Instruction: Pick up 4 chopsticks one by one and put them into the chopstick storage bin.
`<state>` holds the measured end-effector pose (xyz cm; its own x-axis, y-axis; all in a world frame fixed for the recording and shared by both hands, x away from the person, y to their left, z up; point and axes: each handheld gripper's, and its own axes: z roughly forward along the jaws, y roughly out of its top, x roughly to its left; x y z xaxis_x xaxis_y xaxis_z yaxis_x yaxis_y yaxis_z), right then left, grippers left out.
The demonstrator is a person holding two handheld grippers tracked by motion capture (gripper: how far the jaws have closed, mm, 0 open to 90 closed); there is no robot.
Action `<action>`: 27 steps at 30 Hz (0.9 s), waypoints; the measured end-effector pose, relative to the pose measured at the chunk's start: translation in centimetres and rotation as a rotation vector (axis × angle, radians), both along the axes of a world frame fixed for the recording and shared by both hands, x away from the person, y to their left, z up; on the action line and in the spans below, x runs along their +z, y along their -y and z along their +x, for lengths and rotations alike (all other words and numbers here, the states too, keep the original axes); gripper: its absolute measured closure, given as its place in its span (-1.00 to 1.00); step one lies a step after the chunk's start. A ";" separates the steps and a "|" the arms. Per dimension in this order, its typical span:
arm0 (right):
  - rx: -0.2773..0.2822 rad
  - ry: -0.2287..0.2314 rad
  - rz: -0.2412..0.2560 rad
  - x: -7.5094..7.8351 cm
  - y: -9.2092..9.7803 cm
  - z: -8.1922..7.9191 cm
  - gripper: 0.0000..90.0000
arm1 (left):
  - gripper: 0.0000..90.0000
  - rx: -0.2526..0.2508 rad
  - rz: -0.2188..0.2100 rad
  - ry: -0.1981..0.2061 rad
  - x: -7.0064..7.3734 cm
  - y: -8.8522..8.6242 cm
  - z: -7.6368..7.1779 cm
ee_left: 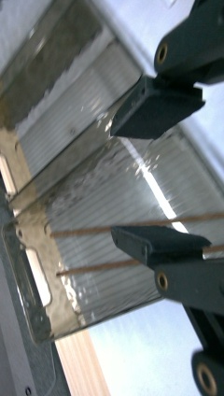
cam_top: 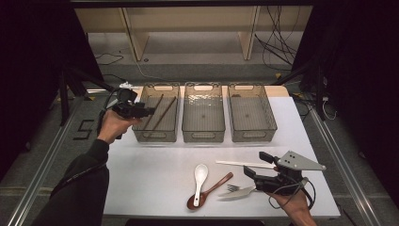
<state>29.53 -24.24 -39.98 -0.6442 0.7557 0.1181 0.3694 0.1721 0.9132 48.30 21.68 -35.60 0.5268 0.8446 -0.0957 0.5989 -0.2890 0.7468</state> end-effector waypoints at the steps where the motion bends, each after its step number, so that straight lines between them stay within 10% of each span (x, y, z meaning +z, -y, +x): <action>1: -0.002 -0.005 -0.002 0.0 0.1 0.1 -0.45 | -0.09 -0.007 -0.012 0.003 0.0 0.0 -0.6; 10: -0.012 -0.058 -0.089 0.8 1.5 2.3 -0.42 | -0.28 -0.064 -0.038 0.022 -1.3 0.3 -4.8; 16: 0.023 -0.133 -0.239 0.0 1.9 4.8 -0.41 | -0.36 -0.095 -0.100 0.039 -1.9 0.3 -7.2; 27: 0.067 -0.250 -0.395 -1.8 2.5 6.9 -0.35 | -0.50 -0.162 -0.081 0.038 -3.0 1.2 -10.4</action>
<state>36.44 -26.72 -41.80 -0.6813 0.7319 -0.0129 0.5457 0.5196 0.6574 37.90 20.49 -38.58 0.6600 0.7387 -0.1372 0.5203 -0.3176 0.7927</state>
